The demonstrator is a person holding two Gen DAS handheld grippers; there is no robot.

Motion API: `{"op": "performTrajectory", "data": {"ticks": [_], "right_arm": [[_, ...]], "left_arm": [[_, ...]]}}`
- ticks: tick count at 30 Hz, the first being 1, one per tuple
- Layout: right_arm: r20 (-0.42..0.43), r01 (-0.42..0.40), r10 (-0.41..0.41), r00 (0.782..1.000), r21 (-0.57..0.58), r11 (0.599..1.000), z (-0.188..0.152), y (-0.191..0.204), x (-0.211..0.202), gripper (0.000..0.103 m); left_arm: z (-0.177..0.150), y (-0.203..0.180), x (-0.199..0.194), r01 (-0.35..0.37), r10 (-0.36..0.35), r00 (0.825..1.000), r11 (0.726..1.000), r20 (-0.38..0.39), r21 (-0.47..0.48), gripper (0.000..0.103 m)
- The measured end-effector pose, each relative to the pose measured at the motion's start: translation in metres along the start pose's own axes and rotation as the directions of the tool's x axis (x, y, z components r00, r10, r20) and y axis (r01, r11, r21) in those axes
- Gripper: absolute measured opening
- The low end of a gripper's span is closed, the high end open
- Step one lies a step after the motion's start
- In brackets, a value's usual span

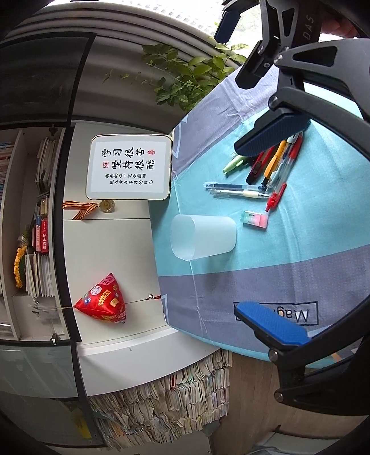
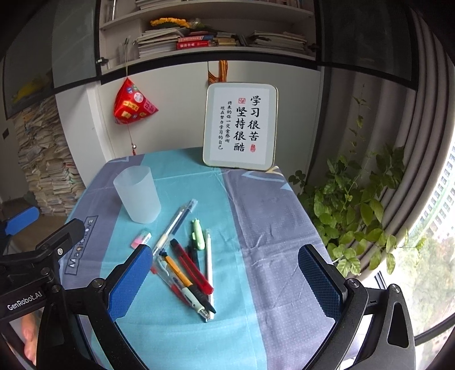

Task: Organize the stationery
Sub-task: 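Move the left tool to the frosted cup and close it on the rim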

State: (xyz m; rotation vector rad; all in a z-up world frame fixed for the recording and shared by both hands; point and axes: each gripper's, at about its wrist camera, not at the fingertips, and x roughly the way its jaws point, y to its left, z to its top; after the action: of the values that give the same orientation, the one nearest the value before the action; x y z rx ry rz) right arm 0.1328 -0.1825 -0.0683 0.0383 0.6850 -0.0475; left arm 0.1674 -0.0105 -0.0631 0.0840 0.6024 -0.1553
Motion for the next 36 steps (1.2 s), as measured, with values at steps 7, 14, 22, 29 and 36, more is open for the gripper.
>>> {"op": "performTrajectory", "data": {"ticks": [7,14,22,29,36], "right_arm": [[-0.046,0.008,-0.008,0.999,0.003,1.000,0.007,-0.007,0.043,0.102],[-0.070,0.008,-0.008,0.998,-0.003,1.000,0.015,-0.013,0.079,0.102],[-0.113,-0.052,0.048,0.992,-0.034,0.998,0.016,-0.010,0.110,0.102],[-0.175,-0.109,0.099,0.980,-0.048,0.993,0.013,-0.004,0.126,0.089],[-0.252,-0.157,0.147,0.956,-0.023,0.987,0.007,-0.006,0.130,0.059]], "left_arm": [[0.008,0.010,0.062,0.044,-0.044,0.998,0.999,-0.055,0.003,0.100],[0.025,0.004,0.115,0.055,-0.054,0.993,0.998,-0.103,0.005,0.094],[0.031,0.006,0.150,0.008,-0.005,0.991,1.000,-0.132,0.025,0.063],[0.029,0.011,0.150,0.051,-0.048,0.990,0.999,-0.131,0.020,0.061],[0.017,0.025,0.146,0.152,-0.154,0.968,0.988,-0.196,-0.025,0.016]]}}
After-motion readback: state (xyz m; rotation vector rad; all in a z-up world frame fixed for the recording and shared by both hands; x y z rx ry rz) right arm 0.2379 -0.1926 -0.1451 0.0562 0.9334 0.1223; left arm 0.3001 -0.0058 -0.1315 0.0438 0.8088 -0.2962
